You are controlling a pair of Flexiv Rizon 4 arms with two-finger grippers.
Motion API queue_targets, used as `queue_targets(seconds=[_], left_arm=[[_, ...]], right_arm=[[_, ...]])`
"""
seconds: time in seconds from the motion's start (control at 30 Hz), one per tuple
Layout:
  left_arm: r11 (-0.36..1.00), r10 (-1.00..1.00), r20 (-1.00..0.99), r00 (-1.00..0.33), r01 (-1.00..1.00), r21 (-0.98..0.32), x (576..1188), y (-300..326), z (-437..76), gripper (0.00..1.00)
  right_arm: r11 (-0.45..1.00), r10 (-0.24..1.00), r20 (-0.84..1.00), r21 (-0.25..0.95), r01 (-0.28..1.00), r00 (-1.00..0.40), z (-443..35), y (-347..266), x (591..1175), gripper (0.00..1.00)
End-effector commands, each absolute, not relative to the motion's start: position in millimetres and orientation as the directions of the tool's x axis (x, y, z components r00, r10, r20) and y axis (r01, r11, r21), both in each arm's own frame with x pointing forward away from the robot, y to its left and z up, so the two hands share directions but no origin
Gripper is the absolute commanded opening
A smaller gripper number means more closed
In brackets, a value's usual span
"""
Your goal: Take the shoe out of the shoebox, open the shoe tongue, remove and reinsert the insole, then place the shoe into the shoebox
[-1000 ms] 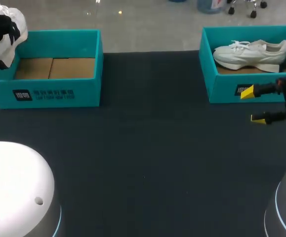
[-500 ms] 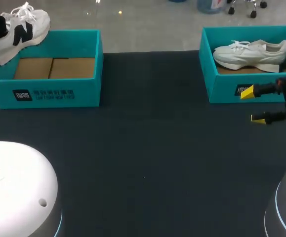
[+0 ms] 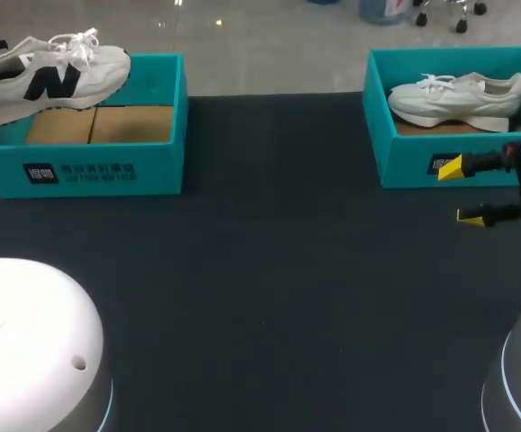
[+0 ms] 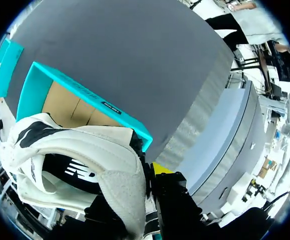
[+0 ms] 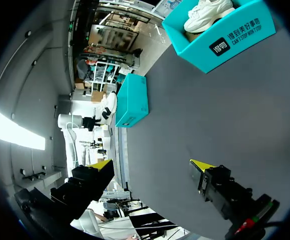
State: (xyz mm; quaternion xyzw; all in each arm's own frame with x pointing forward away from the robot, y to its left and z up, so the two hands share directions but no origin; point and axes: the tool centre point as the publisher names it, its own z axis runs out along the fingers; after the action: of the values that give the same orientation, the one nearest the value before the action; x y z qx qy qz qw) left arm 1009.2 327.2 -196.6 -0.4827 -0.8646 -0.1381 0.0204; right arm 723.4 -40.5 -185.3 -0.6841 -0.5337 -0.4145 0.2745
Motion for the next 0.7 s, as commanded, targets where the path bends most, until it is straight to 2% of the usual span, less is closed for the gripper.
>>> queue_targets(seconds=[0.03, 0.4, 0.57, 0.7], left_arm=[[0.417, 0.875, 0.159, -0.457, 0.879, 0.233, 1000, 330, -196, 0.00], [0.395, 0.889, 0.160, -0.429, 0.896, 0.205, 1004, 330, -197, 0.00], [0.290, 0.939, 0.155, -0.308, 0.949, 0.126, 1015, 335, -199, 0.00], [0.224, 0.953, 0.177, -0.245, 0.966, 0.130, 1025, 338, -202, 0.00]], right_arm=[[-0.280, 0.505, 0.858, 0.066, 0.958, 0.089, -185, -40, 723, 1.00], [-0.280, 0.505, 0.858, 0.066, 0.958, 0.089, -185, -40, 723, 1.00], [-0.280, 0.505, 0.858, 0.066, 0.958, 0.089, -185, -40, 723, 1.00], [-0.280, 0.505, 0.858, 0.066, 0.958, 0.089, -185, -40, 723, 1.00]])
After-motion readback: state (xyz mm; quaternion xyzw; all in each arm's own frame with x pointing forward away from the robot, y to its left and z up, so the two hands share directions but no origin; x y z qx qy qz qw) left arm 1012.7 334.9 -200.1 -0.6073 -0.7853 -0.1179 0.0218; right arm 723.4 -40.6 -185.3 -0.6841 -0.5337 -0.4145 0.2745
